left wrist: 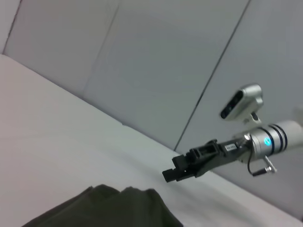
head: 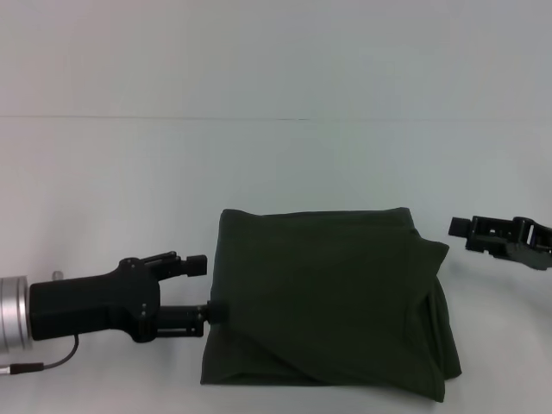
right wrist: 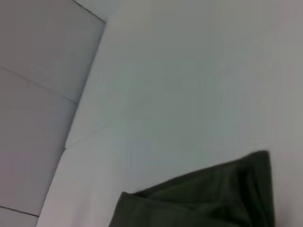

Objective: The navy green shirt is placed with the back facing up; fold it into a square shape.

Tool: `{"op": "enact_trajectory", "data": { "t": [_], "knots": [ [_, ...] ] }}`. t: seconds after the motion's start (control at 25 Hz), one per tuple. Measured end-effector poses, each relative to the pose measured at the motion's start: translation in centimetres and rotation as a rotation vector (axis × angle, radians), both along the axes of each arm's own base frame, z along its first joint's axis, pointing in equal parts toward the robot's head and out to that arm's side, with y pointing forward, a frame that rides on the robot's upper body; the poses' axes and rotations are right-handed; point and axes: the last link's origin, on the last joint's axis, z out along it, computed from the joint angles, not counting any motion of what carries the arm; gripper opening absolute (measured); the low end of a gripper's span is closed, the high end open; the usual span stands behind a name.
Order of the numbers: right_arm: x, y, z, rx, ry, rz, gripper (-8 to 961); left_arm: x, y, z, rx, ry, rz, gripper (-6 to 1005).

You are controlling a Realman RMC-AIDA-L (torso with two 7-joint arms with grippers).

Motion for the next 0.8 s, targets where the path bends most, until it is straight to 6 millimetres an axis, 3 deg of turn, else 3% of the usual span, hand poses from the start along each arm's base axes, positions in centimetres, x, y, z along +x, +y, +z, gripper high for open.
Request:
{"op": "enact_trajectory", "data": {
  "t": [0.2, 0.4, 0.8],
  "knots": [
    [0.8, -0.4, -0.5, -0.022, 0.014, -0.058, 705, -0.1, -0.4, -0.7, -0.014, 0.044, -0.051, 933],
    [0.9, 0.3, -0.8, -0.023, -0.001, -0.107, 740, -0.3, -0.3, -1.0, -0.012, 0.067, -0.052, 933],
    [-0.6, 1.4, -2.5, -0.082, -0.029, -0.084, 754, -0.3, -0.2, -0.8, -0.006, 0.076, -0.057, 934]
  ]
}}
